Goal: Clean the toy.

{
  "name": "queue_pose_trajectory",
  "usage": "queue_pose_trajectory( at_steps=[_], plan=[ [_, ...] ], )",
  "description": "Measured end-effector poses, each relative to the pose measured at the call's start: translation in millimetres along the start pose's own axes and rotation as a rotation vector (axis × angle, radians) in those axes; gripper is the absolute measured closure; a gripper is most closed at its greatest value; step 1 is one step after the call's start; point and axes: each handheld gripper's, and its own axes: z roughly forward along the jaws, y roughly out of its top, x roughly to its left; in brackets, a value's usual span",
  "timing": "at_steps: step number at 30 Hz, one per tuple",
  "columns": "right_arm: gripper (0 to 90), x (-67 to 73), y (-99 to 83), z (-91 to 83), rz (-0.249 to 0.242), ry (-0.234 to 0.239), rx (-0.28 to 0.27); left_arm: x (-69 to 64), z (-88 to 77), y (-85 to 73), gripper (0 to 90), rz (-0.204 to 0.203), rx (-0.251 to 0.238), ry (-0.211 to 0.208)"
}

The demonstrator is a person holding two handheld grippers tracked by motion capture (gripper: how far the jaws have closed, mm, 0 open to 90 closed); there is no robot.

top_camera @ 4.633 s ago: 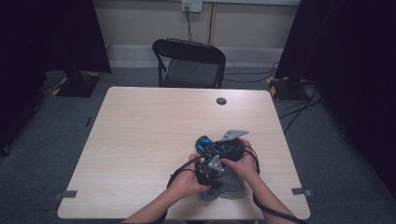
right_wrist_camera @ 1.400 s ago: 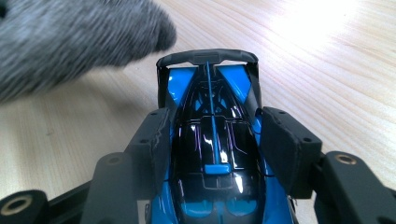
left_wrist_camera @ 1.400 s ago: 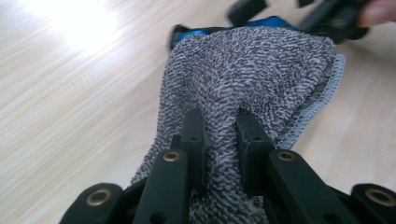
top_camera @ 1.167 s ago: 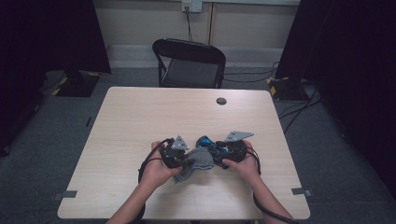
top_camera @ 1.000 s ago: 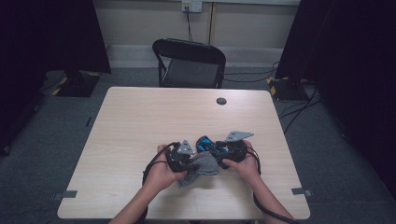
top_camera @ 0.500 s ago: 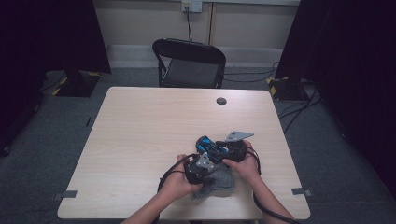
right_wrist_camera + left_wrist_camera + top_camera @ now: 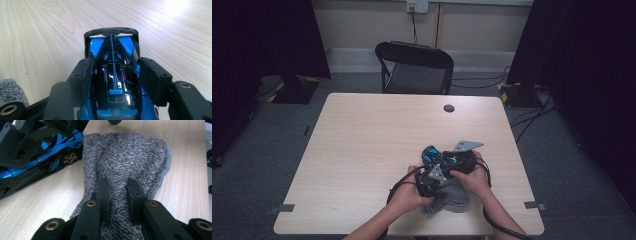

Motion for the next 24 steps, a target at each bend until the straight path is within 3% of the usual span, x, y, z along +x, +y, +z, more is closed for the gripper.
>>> queue_pose_trajectory(
  at_steps=[10, 11, 12, 24],
  plan=[
    [44.2, 0.1, -0.1, -0.2, -0.001, -0.001, 0.0, 9.4, -6.0, -1.2, 75.5, 0.002, 0.023, 0.04],
    [44.2, 0.2, -0.1, -0.2, -0.001, -0.001, 0.0, 9.1, -5.6, -1.6, 75.5, -0.015, 0.009, 0.047],
    [44.2, 0.1, -0.2, -0.2, -0.001, -0.001, 0.0, 11.1, -6.9, -1.8, 75.5, -0.002, 0.019, 0.051],
    [44.2, 0.2, -0.2, -0.1, 0.0, -0.002, -0.001, 23.7, -13.8, -7.1, 75.6, -0.031, 0.013, 0.082]
  ],
)
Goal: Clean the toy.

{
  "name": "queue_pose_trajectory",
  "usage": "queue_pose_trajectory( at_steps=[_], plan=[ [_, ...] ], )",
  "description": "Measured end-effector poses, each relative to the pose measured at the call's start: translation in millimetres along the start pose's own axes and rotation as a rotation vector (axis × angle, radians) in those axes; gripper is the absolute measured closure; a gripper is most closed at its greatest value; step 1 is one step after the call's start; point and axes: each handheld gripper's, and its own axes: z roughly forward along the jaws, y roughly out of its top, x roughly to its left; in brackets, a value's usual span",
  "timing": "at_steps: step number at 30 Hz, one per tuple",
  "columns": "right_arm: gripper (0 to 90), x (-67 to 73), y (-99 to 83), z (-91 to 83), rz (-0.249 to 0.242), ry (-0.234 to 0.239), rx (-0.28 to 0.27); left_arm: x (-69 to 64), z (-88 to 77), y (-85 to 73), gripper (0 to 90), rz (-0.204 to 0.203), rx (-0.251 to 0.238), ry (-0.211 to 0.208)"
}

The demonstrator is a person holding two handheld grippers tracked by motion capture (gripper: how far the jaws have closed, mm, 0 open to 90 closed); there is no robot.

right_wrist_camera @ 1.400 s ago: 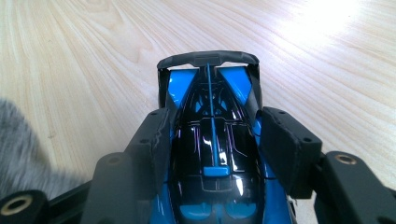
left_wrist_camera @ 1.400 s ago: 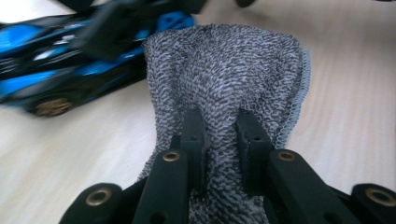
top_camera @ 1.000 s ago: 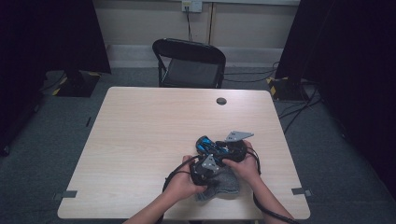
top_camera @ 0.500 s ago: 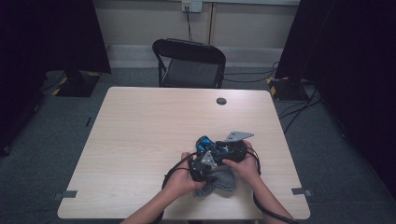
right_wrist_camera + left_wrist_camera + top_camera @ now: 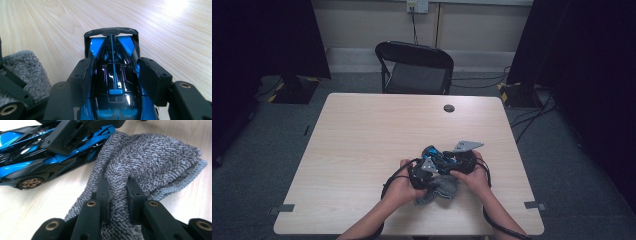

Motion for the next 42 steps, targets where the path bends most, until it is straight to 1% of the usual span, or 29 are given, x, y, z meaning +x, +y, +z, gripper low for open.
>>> queue_pose_trajectory(
  at_steps=[6, 8, 9, 10, 12, 13, 15, 19, 28, 34, 36, 42],
  plan=[
    [44.2, -0.1, 0.0, 0.0, 0.0, 0.0, 0.0, 4.3, -2.7, -1.0, 75.6, -0.001, 0.007, 0.031],
    [44.2, -0.1, -0.1, 0.0, 0.001, 0.001, -0.001, 6.8, -4.3, -2.0, 75.6, -0.008, 0.004, 0.041],
    [44.2, 0.1, -0.1, 0.1, 0.003, 0.0, -0.001, 8.6, -5.6, -2.5, 75.6, -0.004, 0.011, 0.045],
    [44.2, 0.1, 0.0, 0.1, 0.002, -0.001, -0.001, 9.2, -6.1, -3.0, 75.6, -0.017, 0.004, 0.048],
    [44.2, 0.2, 0.0, 0.2, 0.002, -0.001, -0.002, 11.1, -7.0, -4.1, 75.5, -0.029, 0.0, 0.052],
    [44.2, 0.1, -0.1, 0.2, 0.002, 0.0, -0.002, 12.5, -7.5, -4.4, 75.6, -0.024, 0.002, 0.053],
    [44.2, 0.2, -0.1, 0.2, 0.001, -0.001, -0.002, 13.3, -7.9, -5.2, 75.6, -0.034, 0.0, 0.058],
    [44.2, 0.2, -0.3, 0.1, 0.002, -0.001, -0.003, 16.8, -10.4, -6.3, 75.6, -0.034, -0.005, 0.071],
    [44.2, 0.2, -0.5, -0.1, -0.002, -0.002, -0.003, 26.8, -17.0, -11.9, 75.6, -0.072, -0.011, 0.103],
    [44.1, 0.2, -0.8, -0.1, -0.004, -0.002, -0.005, 32.2, -19.6, -14.8, 75.6, -0.096, -0.012, 0.115],
    [44.2, 0.3, -0.9, -0.1, -0.004, -0.002, -0.006, 34.0, -20.2, -15.8, 75.6, -0.101, -0.019, 0.122],
    [44.1, 0.7, -1.3, -0.1, -0.008, -0.003, -0.008, 38.4, -22.8, -17.0, 75.6, -0.108, -0.017, 0.134]
  ],
)
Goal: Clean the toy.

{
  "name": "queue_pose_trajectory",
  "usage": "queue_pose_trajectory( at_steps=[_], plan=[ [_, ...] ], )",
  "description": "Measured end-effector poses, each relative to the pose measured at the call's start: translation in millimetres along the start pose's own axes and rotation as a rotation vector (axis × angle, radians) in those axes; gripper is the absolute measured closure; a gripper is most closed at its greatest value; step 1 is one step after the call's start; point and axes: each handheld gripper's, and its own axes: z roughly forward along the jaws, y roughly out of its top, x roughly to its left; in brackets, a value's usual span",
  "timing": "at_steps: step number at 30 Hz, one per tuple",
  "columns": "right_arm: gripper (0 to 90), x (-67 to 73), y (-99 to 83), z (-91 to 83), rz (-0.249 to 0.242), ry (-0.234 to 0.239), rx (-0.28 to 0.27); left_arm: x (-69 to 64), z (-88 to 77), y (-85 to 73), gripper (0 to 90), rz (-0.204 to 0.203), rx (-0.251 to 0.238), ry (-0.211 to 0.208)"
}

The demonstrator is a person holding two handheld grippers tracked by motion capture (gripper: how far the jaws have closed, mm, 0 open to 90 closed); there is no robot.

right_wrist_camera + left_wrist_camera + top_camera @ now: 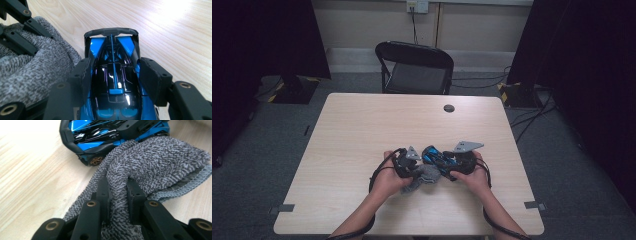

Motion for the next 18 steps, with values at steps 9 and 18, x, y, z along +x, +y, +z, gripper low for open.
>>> queue_pose_trajectory(
  at_steps=[9, 18],
  plan=[
    [44.1, 0.5, -0.3, -0.1, -0.006, -0.003, -0.001, 6.0, -1.5, -0.3, 75.6, -0.008, -0.002, 0.016],
    [44.2, 0.5, -0.5, -0.2, -0.008, -0.002, -0.003, 13.8, -3.2, -1.8, 75.6, -0.021, -0.005, 0.039]
  ],
)
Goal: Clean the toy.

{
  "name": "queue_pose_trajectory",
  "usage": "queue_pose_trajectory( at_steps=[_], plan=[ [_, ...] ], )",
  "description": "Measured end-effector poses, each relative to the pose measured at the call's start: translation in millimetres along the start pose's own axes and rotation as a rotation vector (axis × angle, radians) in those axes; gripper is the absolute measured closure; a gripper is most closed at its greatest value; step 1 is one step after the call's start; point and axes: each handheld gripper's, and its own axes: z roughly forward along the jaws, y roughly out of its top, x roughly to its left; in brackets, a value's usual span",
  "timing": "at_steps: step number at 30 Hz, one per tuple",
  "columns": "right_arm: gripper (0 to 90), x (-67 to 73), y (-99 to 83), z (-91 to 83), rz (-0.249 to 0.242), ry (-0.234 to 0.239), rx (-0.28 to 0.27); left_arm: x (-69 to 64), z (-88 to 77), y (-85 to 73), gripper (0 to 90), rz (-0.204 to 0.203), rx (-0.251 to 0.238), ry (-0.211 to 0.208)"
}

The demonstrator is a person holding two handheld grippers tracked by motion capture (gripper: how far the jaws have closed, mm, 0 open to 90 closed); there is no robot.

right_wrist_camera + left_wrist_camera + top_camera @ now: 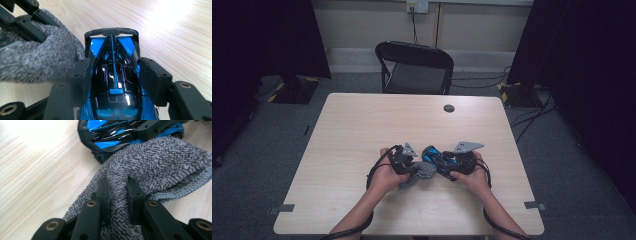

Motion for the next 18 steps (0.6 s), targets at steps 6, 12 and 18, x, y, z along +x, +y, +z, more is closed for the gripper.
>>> queue_pose_trajectory(
  at_steps=[6, 12, 18],
  plan=[
    [44.1, 0.0, 0.0, 0.0, 0.0, 0.0, 0.0, 5.7, -2.8, -1.4, 75.7, -0.012, 0.002, 0.019],
    [44.1, 0.0, 0.0, 0.0, 0.0, 0.0, 0.0, 10.4, -3.9, -3.2, 75.7, -0.025, -0.008, 0.033],
    [44.1, -0.1, 0.0, 0.0, 0.001, 0.001, 0.0, 15.7, -6.9, -5.3, 75.6, -0.041, -0.012, 0.048]
  ],
)
